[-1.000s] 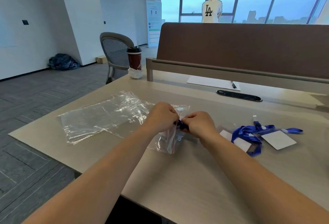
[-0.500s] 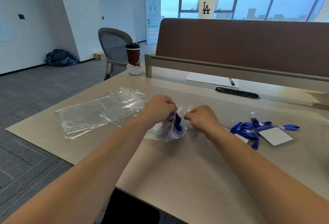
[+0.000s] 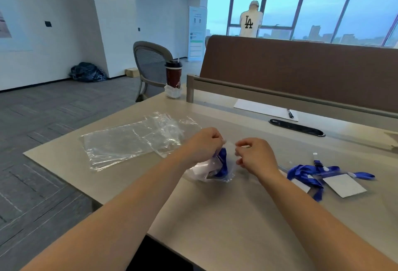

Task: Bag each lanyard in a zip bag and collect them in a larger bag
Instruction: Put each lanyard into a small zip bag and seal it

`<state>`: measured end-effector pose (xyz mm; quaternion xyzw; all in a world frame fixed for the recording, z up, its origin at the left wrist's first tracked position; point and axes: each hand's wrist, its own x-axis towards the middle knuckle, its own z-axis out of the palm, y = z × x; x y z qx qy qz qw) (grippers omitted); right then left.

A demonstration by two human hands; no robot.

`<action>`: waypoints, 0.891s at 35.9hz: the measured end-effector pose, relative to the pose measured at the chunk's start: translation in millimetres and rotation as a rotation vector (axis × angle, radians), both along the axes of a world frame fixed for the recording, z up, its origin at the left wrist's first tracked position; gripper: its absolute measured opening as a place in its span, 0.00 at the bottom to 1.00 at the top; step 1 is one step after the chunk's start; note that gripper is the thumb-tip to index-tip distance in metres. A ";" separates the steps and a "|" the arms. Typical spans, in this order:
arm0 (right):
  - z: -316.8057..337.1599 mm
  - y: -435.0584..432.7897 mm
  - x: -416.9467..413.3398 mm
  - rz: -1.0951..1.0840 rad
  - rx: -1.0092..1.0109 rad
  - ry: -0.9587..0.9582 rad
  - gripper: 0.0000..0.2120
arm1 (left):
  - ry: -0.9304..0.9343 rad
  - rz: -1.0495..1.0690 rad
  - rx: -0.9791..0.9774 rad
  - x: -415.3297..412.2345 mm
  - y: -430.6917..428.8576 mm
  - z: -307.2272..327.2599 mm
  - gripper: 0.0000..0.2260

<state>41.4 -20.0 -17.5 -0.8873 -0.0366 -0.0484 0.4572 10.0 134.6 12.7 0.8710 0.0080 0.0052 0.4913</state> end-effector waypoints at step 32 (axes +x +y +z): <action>45.8 -34.8 -45.3 -0.015 0.376 -0.091 0.08 | -0.236 0.281 0.150 -58.4 47.7 29.2 0.06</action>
